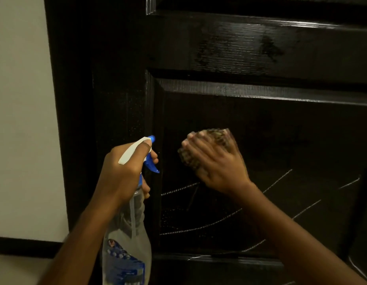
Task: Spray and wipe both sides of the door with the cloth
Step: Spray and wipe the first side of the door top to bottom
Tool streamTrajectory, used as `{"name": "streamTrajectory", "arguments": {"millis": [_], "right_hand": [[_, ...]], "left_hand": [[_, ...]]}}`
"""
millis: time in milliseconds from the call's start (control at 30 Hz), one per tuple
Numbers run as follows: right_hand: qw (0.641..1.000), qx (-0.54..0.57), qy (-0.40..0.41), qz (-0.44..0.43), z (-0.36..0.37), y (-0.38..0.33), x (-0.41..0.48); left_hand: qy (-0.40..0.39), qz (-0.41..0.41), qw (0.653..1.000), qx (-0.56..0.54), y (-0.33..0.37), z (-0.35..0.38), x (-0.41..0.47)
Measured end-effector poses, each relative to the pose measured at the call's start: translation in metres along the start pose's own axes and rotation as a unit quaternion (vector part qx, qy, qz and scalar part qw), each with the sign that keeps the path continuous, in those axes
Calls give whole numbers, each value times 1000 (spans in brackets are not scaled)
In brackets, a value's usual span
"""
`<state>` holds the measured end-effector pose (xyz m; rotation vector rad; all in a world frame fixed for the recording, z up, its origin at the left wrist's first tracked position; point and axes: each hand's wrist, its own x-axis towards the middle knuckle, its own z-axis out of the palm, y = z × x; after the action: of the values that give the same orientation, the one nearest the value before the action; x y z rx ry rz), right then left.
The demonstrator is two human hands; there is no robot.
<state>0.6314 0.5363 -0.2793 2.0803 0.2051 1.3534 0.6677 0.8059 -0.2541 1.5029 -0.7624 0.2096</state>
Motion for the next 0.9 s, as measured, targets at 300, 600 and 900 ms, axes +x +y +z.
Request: {"name": "streamTrajectory", "arguments": {"millis": [300,600,900], "right_hand": [[974,28,48,219,-13,31,-11],[973,-12,20,230,-47,165,-112],[929,83,51,357,-69,231,-199]], "left_hand": [[-44,16,999,-13,4,55,3],[-125,2,991,-56,14,150,-2],[-232,-18,968,-94,25,268,-15]]}}
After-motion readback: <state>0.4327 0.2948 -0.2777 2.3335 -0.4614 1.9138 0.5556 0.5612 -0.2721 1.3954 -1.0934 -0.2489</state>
